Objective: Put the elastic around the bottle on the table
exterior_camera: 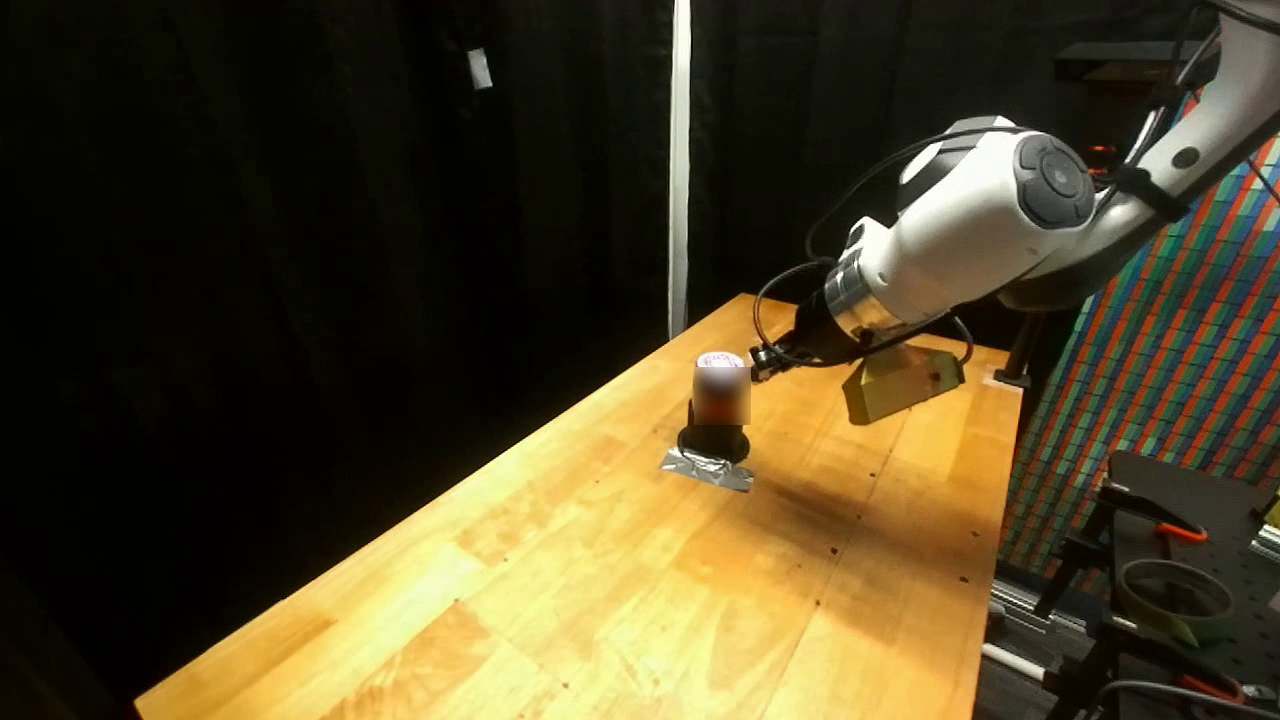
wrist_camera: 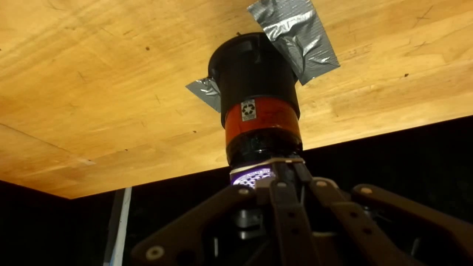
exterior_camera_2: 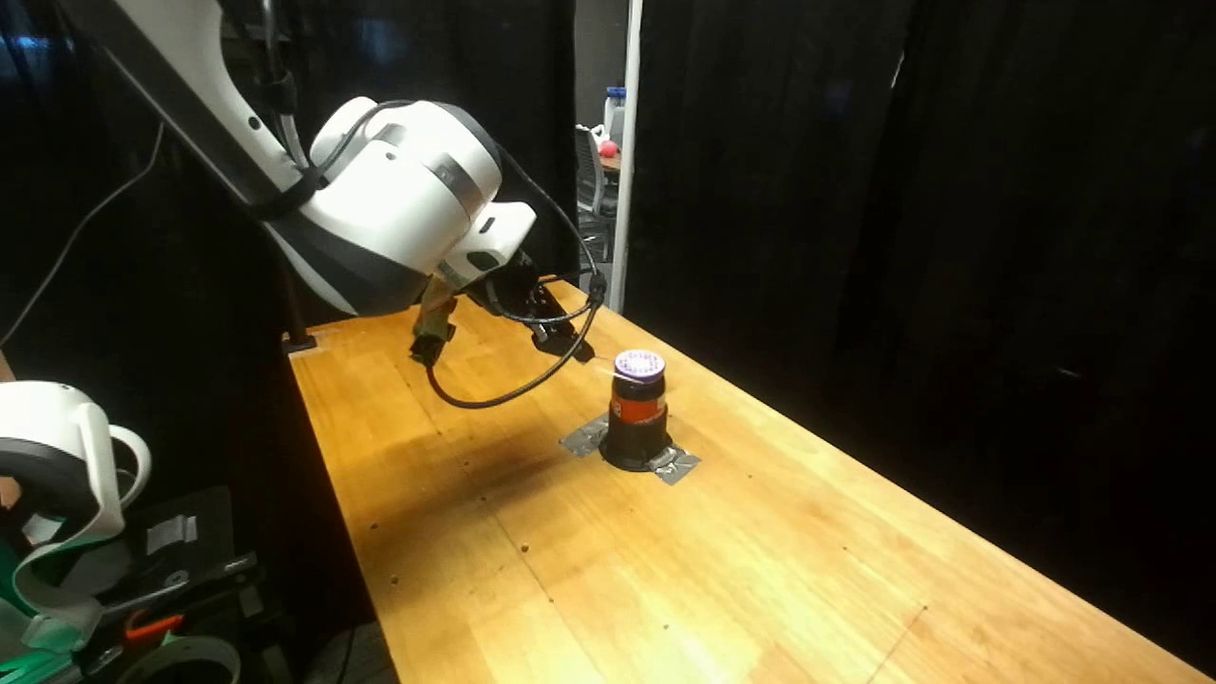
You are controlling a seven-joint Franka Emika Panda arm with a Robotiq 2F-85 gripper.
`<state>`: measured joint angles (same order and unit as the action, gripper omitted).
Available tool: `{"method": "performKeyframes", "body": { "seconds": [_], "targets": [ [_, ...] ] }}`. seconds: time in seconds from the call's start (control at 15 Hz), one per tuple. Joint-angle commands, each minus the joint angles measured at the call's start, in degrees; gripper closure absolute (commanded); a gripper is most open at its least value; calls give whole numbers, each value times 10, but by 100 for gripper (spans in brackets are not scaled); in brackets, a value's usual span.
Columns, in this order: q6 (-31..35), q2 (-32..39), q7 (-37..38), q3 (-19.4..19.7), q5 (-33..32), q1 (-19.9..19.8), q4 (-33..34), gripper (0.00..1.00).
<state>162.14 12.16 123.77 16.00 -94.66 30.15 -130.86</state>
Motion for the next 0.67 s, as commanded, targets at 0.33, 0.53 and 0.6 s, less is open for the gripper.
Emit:
{"method": "performKeyframes", "body": {
  "seconds": [0.33,0.53,0.6],
  "targets": [
    [-89,-7,218,-32,-203,38,-26,83],
    [4,-1,81,-132,-125,-89,-24,53],
    [29,-4,38,-150,-100,-114,-28,46]
  ]
}}
